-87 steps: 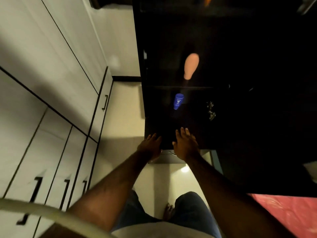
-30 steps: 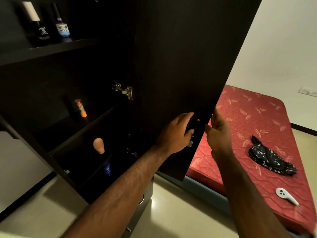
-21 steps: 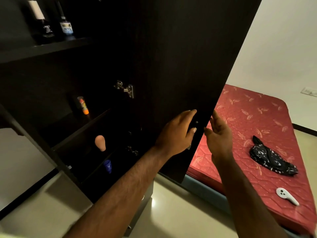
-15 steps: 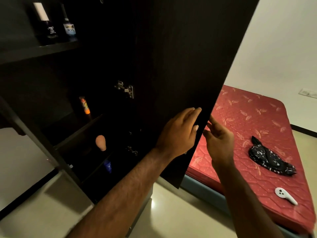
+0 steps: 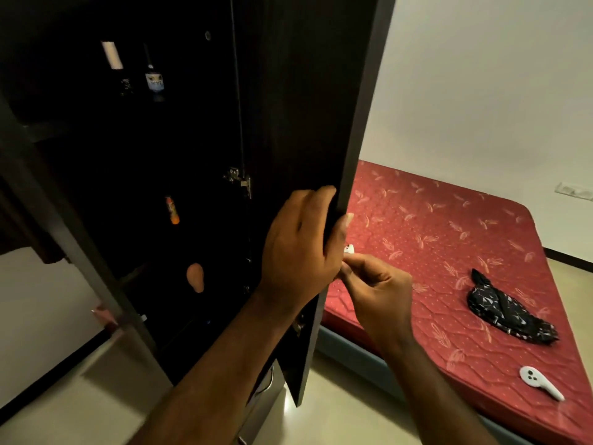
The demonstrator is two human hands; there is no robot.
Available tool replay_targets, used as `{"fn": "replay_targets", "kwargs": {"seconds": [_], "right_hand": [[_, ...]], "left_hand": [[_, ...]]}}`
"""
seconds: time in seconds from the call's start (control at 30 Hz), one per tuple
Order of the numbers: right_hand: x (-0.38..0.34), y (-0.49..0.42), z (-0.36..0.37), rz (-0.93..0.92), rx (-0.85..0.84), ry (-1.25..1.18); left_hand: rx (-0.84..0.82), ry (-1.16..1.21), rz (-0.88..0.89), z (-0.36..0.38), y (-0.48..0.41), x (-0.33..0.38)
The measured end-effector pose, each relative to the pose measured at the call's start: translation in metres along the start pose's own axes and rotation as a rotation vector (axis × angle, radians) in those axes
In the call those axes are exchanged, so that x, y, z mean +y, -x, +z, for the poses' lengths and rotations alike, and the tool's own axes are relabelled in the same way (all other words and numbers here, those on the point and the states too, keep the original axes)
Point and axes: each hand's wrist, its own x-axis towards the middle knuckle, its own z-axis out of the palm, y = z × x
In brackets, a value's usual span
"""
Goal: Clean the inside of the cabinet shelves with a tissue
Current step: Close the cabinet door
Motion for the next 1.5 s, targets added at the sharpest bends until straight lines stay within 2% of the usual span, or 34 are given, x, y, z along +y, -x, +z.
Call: {"fn": "replay_targets", "kwargs": {"seconds": [0.1, 0.2, 0.43, 0.67, 1.07, 1.37, 1.5], "right_hand": [[-0.029, -0.022, 0.013, -0.213, -0.046, -0.003], [-0.06, -0.045, 0.027, -0.377, -0.108, -0.024], [-0.111, -0.067, 0.084, -0.545, -0.195, -0.08], [-0.129, -0.061, 0.143, -0.562, -0.144, -0.07], [-0.139, -0.063, 0.194, -0.636, -0.155, 0.135], [-0.119, -0.042, 0.221, -0.643, -0.404, 0.151], [-0.122, -0.043, 0.231, -0.632, -0.421, 0.144]], "left_hand": [[0.089, -0.041, 0.033, -0.032, -0.016, -0.006], [0.165, -0.182, 0.088, -0.064, -0.033, -0.011], [0.273, -0.318, 0.12, -0.121, -0.049, -0.049], [0.218, -0.604, 0.059, -0.161, -0.042, -0.084], [0.238, -0.8, -0.048, -0.174, -0.027, -0.126], [0.161, -0.844, -0.207, -0.177, -0.003, -0.152], [0.148, -0.863, -0.252, -0.182, -0.003, -0.161]]}}
